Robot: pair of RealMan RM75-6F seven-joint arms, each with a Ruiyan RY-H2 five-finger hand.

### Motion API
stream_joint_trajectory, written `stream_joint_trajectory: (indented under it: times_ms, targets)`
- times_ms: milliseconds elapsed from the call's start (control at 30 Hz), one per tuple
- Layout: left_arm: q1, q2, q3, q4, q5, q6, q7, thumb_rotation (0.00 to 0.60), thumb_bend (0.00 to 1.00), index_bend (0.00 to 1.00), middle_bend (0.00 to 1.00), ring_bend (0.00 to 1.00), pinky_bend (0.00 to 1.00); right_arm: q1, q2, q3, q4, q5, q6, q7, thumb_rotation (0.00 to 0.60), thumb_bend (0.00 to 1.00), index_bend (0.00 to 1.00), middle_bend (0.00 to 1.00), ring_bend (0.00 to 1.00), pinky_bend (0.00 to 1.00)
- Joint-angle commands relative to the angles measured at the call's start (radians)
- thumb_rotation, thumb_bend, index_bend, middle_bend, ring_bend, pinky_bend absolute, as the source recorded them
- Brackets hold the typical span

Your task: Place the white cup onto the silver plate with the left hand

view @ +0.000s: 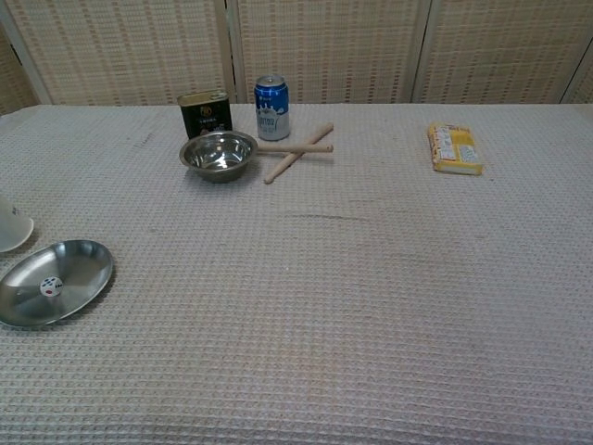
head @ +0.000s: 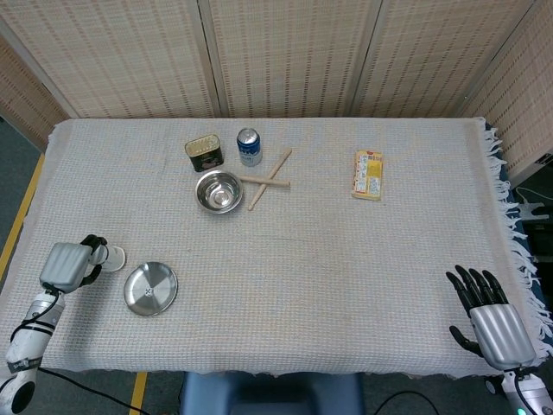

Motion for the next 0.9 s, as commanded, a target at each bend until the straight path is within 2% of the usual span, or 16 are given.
stream_joint_trajectory:
  times_ms: [33, 200, 333, 467, 600, 667, 700, 767, 833, 867, 900]
  targets:
    - [-0.004, 0.01, 0.003, -0.02, -0.005, -0.017, -0.008, 0.6, 0.46, 0.4, 0.6, 0.78, 0.95, 0.001, 0.0, 0.001, 0.001, 0.002, -0.001, 0.0, 0.6, 0.15, 0.0, 0.0, 0.0, 0.0]
    - [-0.005, 0.038, 0.007, -0.064, -0.016, -0.043, -0.022, 0.6, 0.41, 0.14, 0.34, 0.76, 0.94, 0.002, 0.001, 0.001, 0.001, 0.003, -0.004, 0.001, 0.6, 0.15, 0.0, 0.0, 0.0, 0.0]
    - [-0.002, 0.048, 0.004, -0.081, -0.029, -0.045, -0.018, 0.6, 0.39, 0.02, 0.16, 0.76, 0.94, 0.002, 0.002, 0.0, -0.001, 0.001, -0.003, 0.002, 0.6, 0.15, 0.0, 0.0, 0.0, 0.0]
    - [0.002, 0.056, 0.005, -0.098, -0.027, -0.036, -0.022, 0.6, 0.38, 0.0, 0.06, 0.76, 0.95, -0.001, 0.002, -0.001, -0.001, -0.003, 0.002, 0.002, 0.6, 0.15, 0.0, 0.0, 0.0, 0.0]
    - [0.01, 0.07, 0.011, -0.123, -0.012, -0.022, -0.041, 0.6, 0.36, 0.0, 0.02, 0.76, 0.95, -0.002, 0.002, -0.002, -0.002, -0.006, 0.004, 0.0, 0.6, 0.15, 0.0, 0.0, 0.0, 0.0]
    - [0.017, 0.08, 0.012, -0.139, -0.005, -0.006, -0.052, 0.6, 0.36, 0.0, 0.01, 0.72, 0.94, -0.003, 0.003, -0.003, -0.003, -0.008, 0.006, 0.0, 0.6, 0.15, 0.0, 0.0, 0.0, 0.0]
    - [0.028, 0.09, 0.012, -0.157, 0.005, 0.018, -0.068, 0.6, 0.36, 0.0, 0.0, 0.67, 0.91, -0.003, 0.003, -0.003, -0.003, -0.01, 0.009, 0.001, 0.6, 0.16, 0.0, 0.0, 0.0, 0.0]
    - [0.06, 0.111, 0.019, -0.203, 0.049, 0.092, -0.128, 0.6, 0.35, 0.0, 0.0, 0.49, 0.78, -0.005, 0.003, -0.003, -0.002, -0.015, 0.015, 0.003, 0.6, 0.16, 0.0, 0.0, 0.0, 0.0]
    - [0.118, 0.135, 0.054, -0.252, 0.169, 0.235, -0.276, 0.6, 0.36, 0.0, 0.0, 0.16, 0.49, -0.006, 0.003, -0.004, 0.001, -0.028, 0.026, 0.013, 0.6, 0.16, 0.0, 0.0, 0.0, 0.0]
    - [0.145, 0.142, 0.078, -0.256, 0.237, 0.308, -0.354, 0.6, 0.36, 0.0, 0.0, 0.06, 0.36, -0.007, 0.002, -0.003, 0.004, -0.033, 0.031, 0.016, 0.6, 0.16, 0.0, 0.0, 0.0, 0.0]
    - [0.179, 0.142, 0.111, -0.24, 0.313, 0.397, -0.453, 0.6, 0.35, 0.0, 0.0, 0.01, 0.27, -0.008, -0.001, -0.002, 0.01, -0.039, 0.038, 0.017, 0.6, 0.16, 0.0, 0.0, 0.0, 0.0]
